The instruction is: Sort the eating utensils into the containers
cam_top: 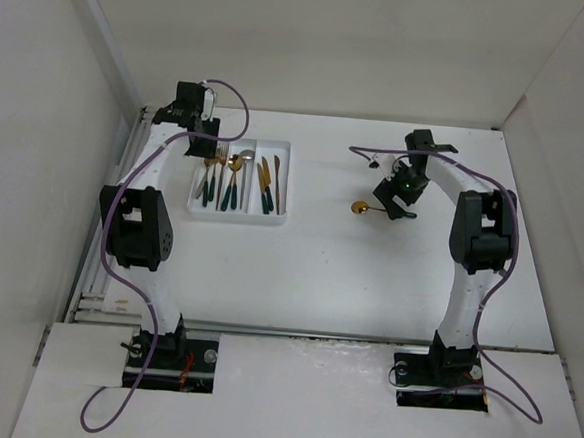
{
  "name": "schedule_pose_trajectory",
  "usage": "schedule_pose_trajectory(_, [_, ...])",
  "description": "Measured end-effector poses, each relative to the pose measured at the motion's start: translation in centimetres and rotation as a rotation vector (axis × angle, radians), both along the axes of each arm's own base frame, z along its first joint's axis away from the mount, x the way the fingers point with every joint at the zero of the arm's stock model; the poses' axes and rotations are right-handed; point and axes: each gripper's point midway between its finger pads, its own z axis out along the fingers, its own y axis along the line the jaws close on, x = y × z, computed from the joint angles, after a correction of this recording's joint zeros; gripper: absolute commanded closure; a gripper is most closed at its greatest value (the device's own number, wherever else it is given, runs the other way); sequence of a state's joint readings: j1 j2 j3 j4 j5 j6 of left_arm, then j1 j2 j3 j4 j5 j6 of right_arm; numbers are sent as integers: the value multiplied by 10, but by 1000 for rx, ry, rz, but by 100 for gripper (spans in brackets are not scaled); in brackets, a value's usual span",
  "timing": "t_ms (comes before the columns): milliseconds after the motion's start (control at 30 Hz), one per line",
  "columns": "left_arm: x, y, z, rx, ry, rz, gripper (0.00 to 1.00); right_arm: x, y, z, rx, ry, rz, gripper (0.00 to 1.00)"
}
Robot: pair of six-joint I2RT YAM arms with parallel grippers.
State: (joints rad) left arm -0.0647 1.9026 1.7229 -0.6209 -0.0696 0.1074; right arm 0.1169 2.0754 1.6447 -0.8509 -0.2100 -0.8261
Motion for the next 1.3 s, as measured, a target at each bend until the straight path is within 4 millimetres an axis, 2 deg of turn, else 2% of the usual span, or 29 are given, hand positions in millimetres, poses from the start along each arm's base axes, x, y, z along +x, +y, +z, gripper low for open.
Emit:
schedule_pose_trajectory(167, [0,6,0,11,-2,15,50,-16,2,-20,-19,64,29,18])
schedule_pose_trajectory(200, [0,7,0,13,-2,17,50,-16,1,-22,-31,65,32,22])
schedule_pose_trajectory(233, [0,7,1,15,-2,19,50,-17,3,-22,-39,63,35,37])
schedule_pose_trajectory(433, [0,10,1,31,-4,31,50,-17,7,-24,-86,46,29,57])
schedule_pose_trajectory(500, [0,11,1,35,-5,33,50,-16,9,-23,-103,36,34,70])
schedule_pose_trajectory(533, [0,12,1,37,-5,35,50,-15,10,-23,-111,31,35,82])
schedule_pose_trajectory(567, [0,12,1,38,-5,36,50,-14,10,-23,-122,23,40,100])
schedule_pose_trajectory(667, [0,13,2,42,-6,38,46,-10,11,-22,-144,2,37,100])
schedule_pose_trajectory(767, [0,14,5,49,-11,34,35,-7,15,-21,-143,-11,35,100])
schedule_pose_trajectory(933, [-3,12,17,42,-33,15,31,3,28,-8,-68,-73,-36,100])
schedule_pose_trajectory(1000, [-4,7,25,24,-43,-14,28,12,43,13,35,-128,-98,100])
schedule_pose_trajectory(1067, [-6,-2,34,-6,-58,-59,25,26,69,51,213,-220,-174,100])
schedule_pose_trajectory(1167, [-11,-30,54,-73,-92,-184,21,43,116,135,565,-399,-268,100])
schedule_pose_trajectory(1300, [-36,-105,88,-192,-141,-456,20,34,199,248,1037,-498,-243,100])
